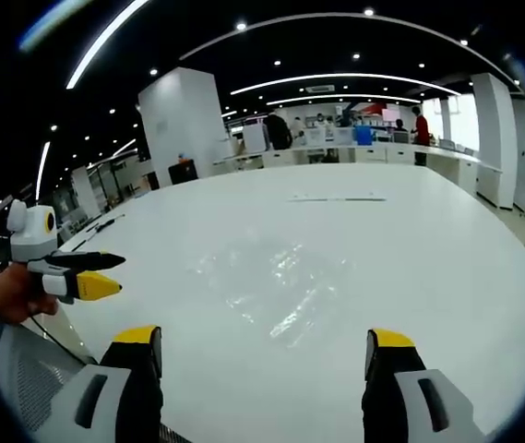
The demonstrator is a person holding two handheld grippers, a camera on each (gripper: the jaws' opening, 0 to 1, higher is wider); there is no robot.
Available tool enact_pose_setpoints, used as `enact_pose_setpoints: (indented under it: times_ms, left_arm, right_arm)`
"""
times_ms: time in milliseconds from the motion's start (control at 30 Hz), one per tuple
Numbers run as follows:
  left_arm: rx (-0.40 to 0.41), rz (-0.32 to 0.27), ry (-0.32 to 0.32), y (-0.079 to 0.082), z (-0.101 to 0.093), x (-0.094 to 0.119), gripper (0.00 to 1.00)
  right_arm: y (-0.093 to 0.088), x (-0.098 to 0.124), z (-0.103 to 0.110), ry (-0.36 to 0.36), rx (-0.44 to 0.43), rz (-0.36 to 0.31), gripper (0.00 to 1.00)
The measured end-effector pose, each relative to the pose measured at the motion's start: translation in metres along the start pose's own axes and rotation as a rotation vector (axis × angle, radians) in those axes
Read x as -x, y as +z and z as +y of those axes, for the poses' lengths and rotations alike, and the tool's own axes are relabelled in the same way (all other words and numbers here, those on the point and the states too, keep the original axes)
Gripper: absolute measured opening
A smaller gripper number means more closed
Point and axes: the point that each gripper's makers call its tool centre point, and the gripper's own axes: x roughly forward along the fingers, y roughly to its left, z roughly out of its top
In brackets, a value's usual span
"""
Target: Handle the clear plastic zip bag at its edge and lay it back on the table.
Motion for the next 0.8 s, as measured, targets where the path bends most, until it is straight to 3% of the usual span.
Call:
enact_pose_setpoints:
  times_ms: [800]
  left_arm:
    - [0.006,0.0,0.01,-0.0009,0.0041,-0.0001,0.85]
  right_arm:
    - [-0.0041,-0.002,0.0052,0.018,0.009,0.024,0.91]
